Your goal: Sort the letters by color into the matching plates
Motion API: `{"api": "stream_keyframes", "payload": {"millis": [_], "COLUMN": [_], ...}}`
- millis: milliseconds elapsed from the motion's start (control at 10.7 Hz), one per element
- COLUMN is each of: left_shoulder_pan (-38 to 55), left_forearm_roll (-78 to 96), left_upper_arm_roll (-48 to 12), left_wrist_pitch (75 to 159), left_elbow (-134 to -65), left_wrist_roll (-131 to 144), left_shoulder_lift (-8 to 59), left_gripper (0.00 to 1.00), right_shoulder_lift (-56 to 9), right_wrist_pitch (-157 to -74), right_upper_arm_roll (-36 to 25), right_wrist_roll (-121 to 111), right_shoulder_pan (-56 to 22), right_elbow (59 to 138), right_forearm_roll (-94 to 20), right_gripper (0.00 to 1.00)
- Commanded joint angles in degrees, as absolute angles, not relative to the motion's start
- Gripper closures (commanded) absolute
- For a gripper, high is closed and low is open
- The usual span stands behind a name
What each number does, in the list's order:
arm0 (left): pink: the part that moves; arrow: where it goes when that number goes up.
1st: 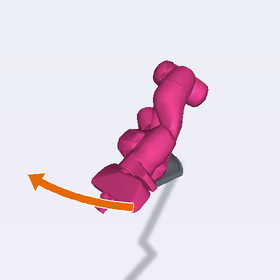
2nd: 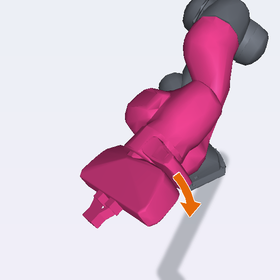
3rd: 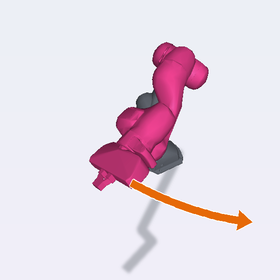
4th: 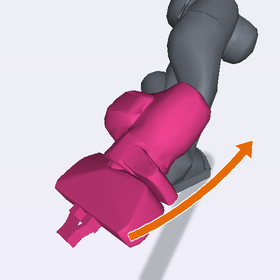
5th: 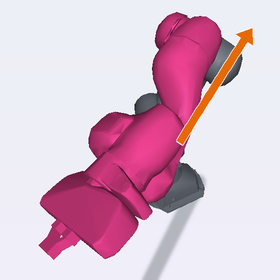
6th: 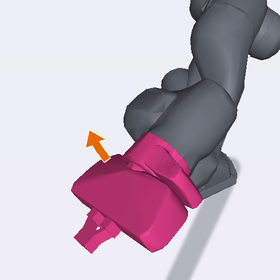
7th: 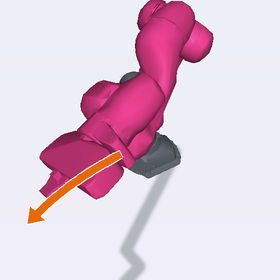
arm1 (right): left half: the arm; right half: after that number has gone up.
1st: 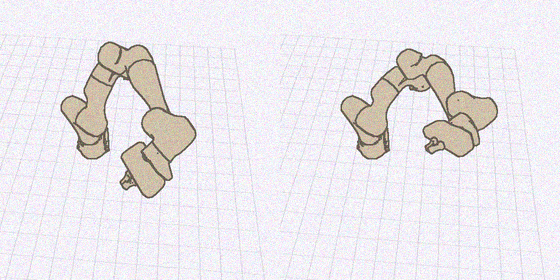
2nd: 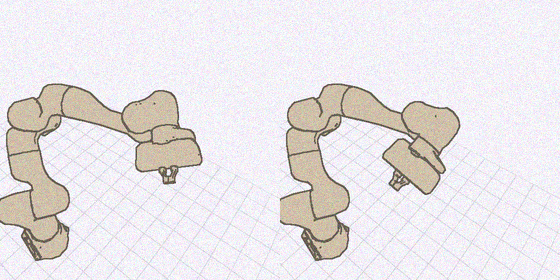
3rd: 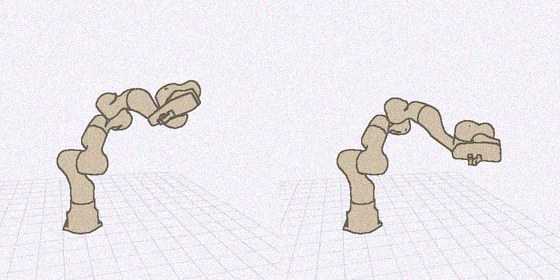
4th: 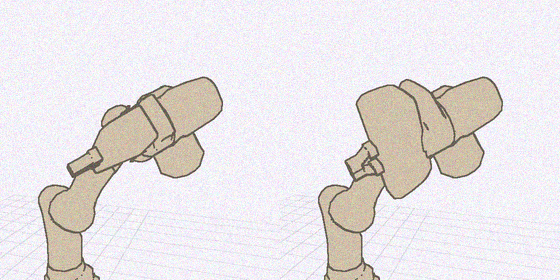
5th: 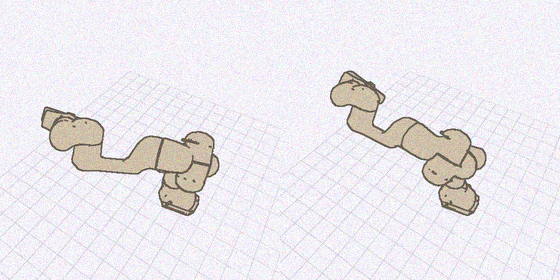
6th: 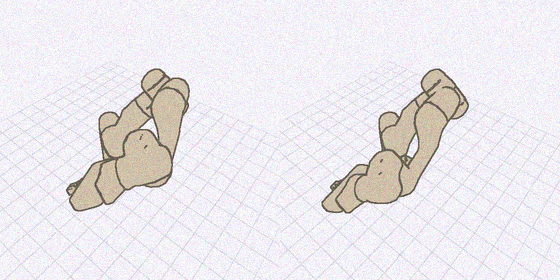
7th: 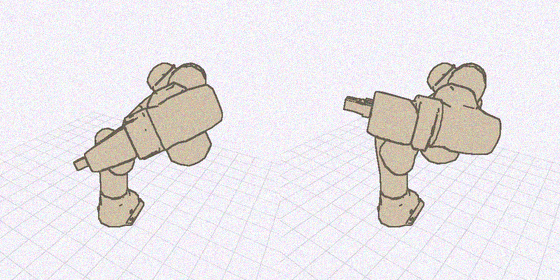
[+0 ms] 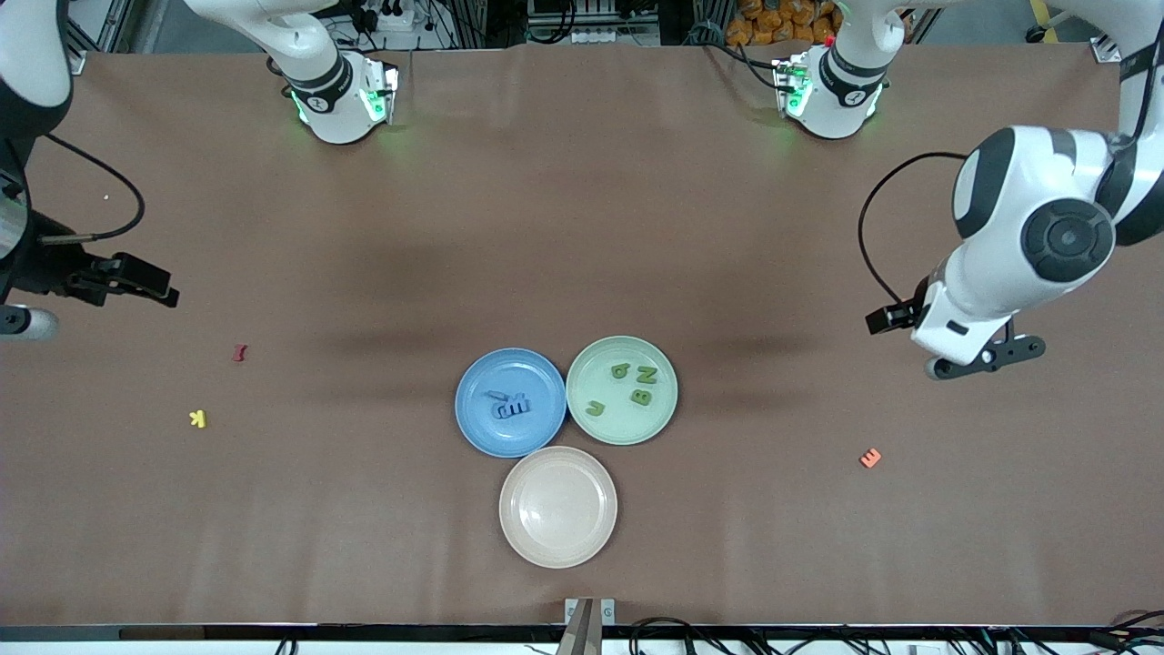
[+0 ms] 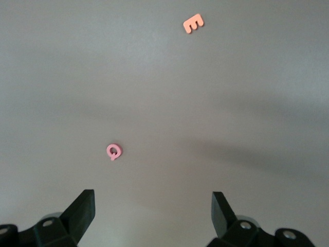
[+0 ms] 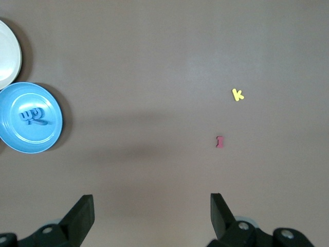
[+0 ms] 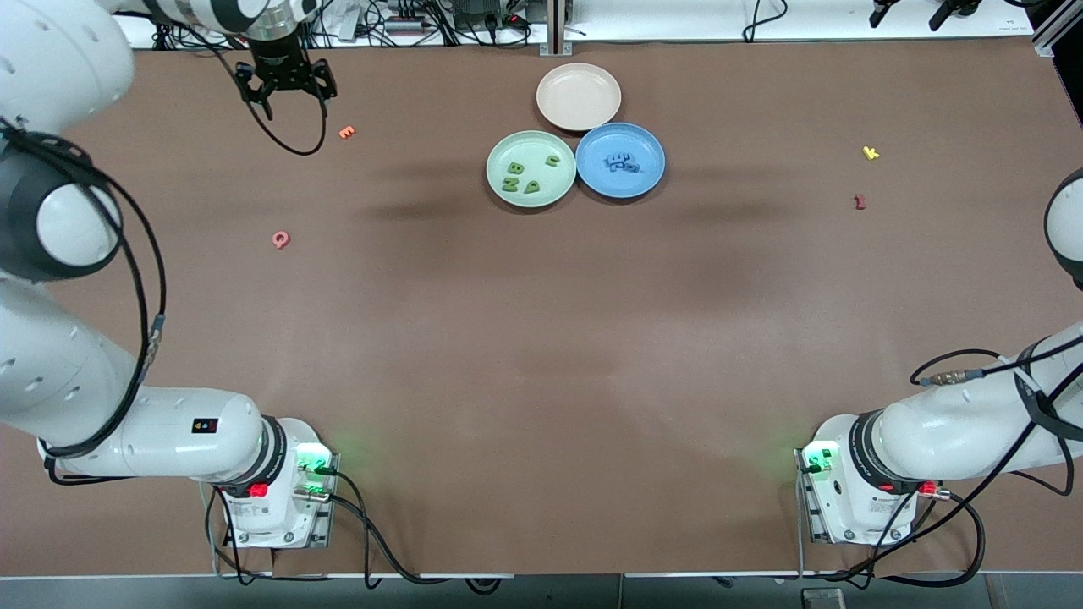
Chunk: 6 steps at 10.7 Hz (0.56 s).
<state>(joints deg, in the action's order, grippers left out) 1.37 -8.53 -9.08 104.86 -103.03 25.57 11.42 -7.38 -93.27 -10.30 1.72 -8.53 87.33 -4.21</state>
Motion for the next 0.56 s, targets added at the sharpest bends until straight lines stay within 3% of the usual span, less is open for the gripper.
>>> {"api": "stream_keyframes", "payload": {"millis": [0, 187, 467], "left_shoulder_pan": [2.02, 1.85, 0.45], "left_forearm_roll": [-3.70, -3.34, -3.34], "left_upper_arm_roll": [-5.36, -5.36, -5.36], "left_wrist_pitch": [108.19, 108.19, 109.94], "left_elbow": [-112.06, -113.98, -109.89], "left_wrist_roll": [19.53, 19.25, 19.42], "left_shoulder_lift": [1.33, -1.92, -3.34], "left_gripper": [0.00, 0.00, 0.00], "right_shoulder_lift": [-5.45, -5.62, -5.80], "right_wrist_pitch": [-91.41, -87.91, -88.86], "right_upper_arm_roll": [-10.20, -10.46, -10.46], "right_wrist_roll": [5.01, 5.62, 6.24], "right_shoulder_pan": [-9.23, -9.32, -9.32], "right_elbow": [86.14, 81.93, 82.27], "right_forearm_roll": [-2.64, -2.55, -2.37], "right_gripper": [0.00, 0.00, 0.00]}}
